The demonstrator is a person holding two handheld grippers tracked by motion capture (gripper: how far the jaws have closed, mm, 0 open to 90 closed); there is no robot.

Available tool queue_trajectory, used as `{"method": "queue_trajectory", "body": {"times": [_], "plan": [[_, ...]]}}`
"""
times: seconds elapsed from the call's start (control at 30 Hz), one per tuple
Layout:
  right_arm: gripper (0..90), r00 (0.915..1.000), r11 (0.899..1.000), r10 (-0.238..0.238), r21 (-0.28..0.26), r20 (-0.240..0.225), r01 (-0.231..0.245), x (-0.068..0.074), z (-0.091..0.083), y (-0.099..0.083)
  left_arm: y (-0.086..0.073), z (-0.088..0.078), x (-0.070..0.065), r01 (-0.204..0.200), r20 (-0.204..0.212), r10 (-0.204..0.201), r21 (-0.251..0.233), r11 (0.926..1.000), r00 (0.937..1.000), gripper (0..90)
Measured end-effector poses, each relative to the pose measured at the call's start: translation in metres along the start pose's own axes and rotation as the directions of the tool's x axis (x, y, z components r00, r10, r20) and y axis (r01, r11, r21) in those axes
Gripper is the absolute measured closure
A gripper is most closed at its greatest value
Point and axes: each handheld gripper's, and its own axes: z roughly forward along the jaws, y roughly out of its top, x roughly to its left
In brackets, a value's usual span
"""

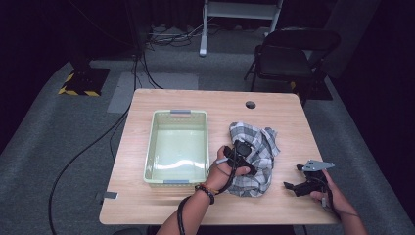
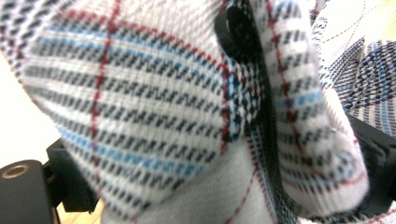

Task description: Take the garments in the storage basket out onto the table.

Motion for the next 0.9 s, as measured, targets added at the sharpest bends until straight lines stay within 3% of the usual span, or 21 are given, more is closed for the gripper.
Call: {"method": "queue_trajectory", "body": {"times": [0.3,0.8,0.9], "plan": [[0.0,1.0000,1.000,0.000,0.000,0.001,0.000,0.000,0.000,0.000,-0.002,-0.007,-0.001,-0.024,0.006,0.024,0.012,0.9996,0.9997,7.3],[0.0,1.0000,1.000,0.000,0.000,0.000,0.000,0.000,0.000,0.000,-0.008,-0.036,-0.004,-0.055,-0.025,0.054,-0.054,0.9970,0.9983,7.1],[0.0,1.0000,1.000,0.000,0.000,0.000,0.000,0.000,0.000,0.000,-0.010,-0.042,-0.007,-0.079,-0.034,0.077,-0.058,0.9952,0.9964,6.4]]}}
